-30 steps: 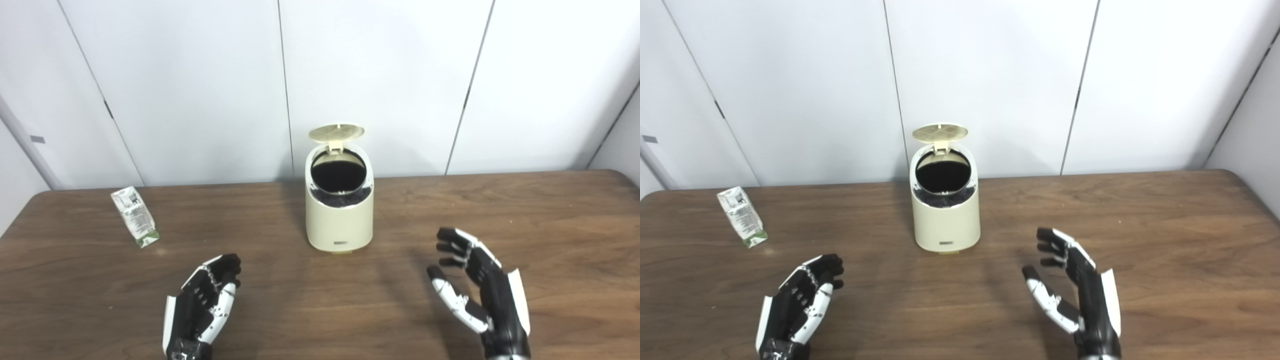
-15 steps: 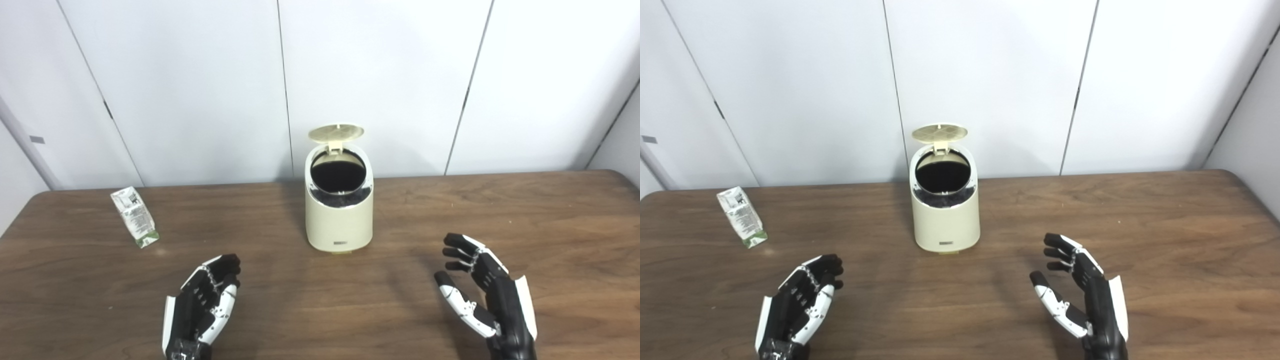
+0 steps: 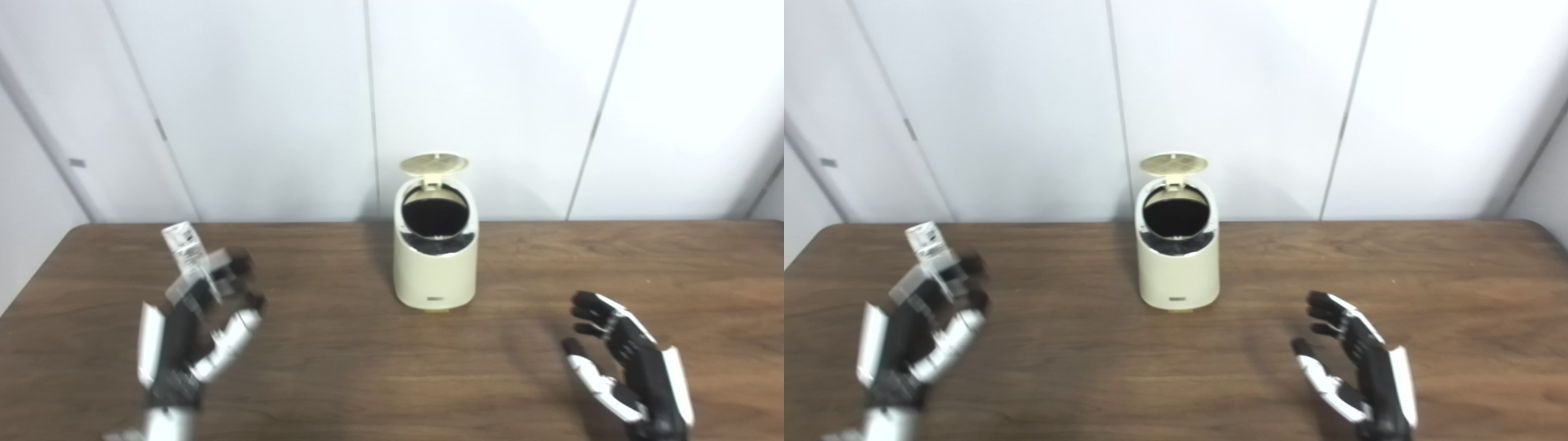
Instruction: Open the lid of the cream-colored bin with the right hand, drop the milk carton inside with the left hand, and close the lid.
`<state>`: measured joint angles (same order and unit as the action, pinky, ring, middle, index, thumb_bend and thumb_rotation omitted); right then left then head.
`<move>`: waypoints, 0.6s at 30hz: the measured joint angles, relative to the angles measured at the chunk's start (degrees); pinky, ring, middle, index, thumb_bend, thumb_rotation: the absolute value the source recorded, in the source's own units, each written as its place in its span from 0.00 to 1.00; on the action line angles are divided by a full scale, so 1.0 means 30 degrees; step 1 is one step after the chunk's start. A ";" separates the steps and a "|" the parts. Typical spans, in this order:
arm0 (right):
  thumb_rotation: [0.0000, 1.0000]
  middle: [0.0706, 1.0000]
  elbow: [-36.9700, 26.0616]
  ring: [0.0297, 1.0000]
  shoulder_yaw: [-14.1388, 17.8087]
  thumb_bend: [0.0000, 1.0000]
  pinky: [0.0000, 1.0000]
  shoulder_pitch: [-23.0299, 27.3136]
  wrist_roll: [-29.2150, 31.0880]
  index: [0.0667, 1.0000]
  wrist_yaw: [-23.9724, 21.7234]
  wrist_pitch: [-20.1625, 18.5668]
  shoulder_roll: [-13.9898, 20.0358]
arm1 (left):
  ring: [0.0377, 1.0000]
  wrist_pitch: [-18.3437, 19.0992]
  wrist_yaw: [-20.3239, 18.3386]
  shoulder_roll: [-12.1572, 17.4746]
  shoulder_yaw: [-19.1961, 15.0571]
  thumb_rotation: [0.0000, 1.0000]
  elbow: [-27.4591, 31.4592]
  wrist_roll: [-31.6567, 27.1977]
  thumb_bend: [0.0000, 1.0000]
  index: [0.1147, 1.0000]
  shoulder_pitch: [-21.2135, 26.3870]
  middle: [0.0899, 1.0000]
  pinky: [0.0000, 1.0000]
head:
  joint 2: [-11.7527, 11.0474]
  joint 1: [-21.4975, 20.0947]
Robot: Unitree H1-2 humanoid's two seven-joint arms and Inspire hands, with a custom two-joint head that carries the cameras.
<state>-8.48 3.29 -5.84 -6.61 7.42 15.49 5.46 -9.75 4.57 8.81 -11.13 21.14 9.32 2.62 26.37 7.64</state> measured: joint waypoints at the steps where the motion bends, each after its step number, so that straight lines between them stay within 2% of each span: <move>1: 0.21 0.74 0.0042 0.74 0.0131 0.21 0.66 0.0016 0.0123 0.71 -0.0022 0.0014 0.0045 | 0.71 0.0321 -0.0026 0.0484 -0.0289 0.37 0.0361 0.0130 0.72 0.72 0.0569 0.71 0.64 | 0.0029 0.0264; 3: 0.20 0.75 0.0145 0.74 0.0330 0.20 0.67 0.0082 0.0268 0.72 -0.0122 0.0065 0.0157 | 0.72 0.1073 -0.0030 0.1290 -0.0857 0.34 0.0937 0.0486 0.71 0.73 0.1432 0.71 0.65 | -0.0029 0.1547; 5: 0.23 0.76 0.0343 0.75 0.0478 0.20 0.67 0.0166 0.0363 0.72 -0.0309 0.0065 0.0555 | 0.73 0.1555 -0.0017 0.1657 -0.1227 0.31 0.1158 0.0624 0.71 0.75 0.2032 0.72 0.67 | -0.0029 0.1555; 6: 0.23 0.76 0.0437 0.76 0.0583 0.21 0.67 0.0213 0.0447 0.72 -0.0480 0.0081 0.0734 | 0.74 0.1772 0.0022 0.1729 -0.1432 0.30 0.1149 0.0739 0.72 0.76 0.2159 0.73 0.67 | -0.0058 0.2368; 8: 0.23 0.76 0.0786 0.75 0.0958 0.21 0.66 0.0366 0.0876 0.72 -0.0620 0.0172 0.1140 | 0.75 0.2211 0.0156 0.1748 -0.1985 0.29 0.0999 0.0811 0.74 0.78 0.2180 0.75 0.68 | -0.0088 0.2989; 9: 0.21 0.75 0.0971 0.74 0.1170 0.21 0.66 0.0457 0.1050 0.72 -0.0647 0.0218 0.1311 | 0.75 0.2393 0.0272 0.1746 -0.2180 0.30 0.0913 0.0782 0.75 0.79 0.2176 0.75 0.68 | -0.0175 0.4209; 11: 0.18 0.75 0.1298 0.75 0.1491 0.19 0.66 0.0687 0.1493 0.73 -0.0775 0.0327 0.1617 | 0.77 0.2790 0.0654 0.1738 -0.2716 0.32 0.0760 0.0740 0.77 0.80 0.2191 0.76 0.69 | -0.0205 0.5123; 12: 0.17 0.75 0.1444 0.75 0.1578 0.19 0.66 0.0781 0.1765 0.73 -0.0861 0.0323 0.1749 | 0.77 0.2917 0.0862 0.1741 -0.2941 0.32 0.0575 0.0780 0.78 0.80 0.2248 0.77 0.69 | -0.0205 0.5130; 14: 0.20 0.75 0.1510 0.75 0.1649 0.19 0.66 0.0833 0.2129 0.73 -0.0973 0.0290 0.1839 | 0.78 0.3027 0.1236 0.1812 -0.3301 0.33 -0.0064 0.0845 0.80 0.80 0.2318 0.77 0.69 | -0.0234 0.5569; 15: 0.28 0.75 0.1509 0.74 0.1671 0.19 0.65 0.0838 0.2229 0.72 -0.1022 0.0249 0.1834 | 0.78 0.3029 0.1354 0.1880 -0.3378 0.33 -0.0383 0.0871 0.80 0.80 0.2319 0.77 0.69 | -0.0321 0.6294; 18: 0.40 0.74 0.1583 0.73 0.1693 0.22 0.66 0.0914 0.2277 0.70 -0.1227 0.0111 0.1863 | 0.79 0.3011 0.1618 0.1929 -0.3388 0.31 -0.0979 0.1311 0.79 0.83 0.2315 0.78 0.70 | -0.0468 0.6883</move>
<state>-3.73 8.37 -3.10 0.22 3.74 15.82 11.05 -0.72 9.43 14.60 -21.29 18.20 13.25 9.56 24.96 28.29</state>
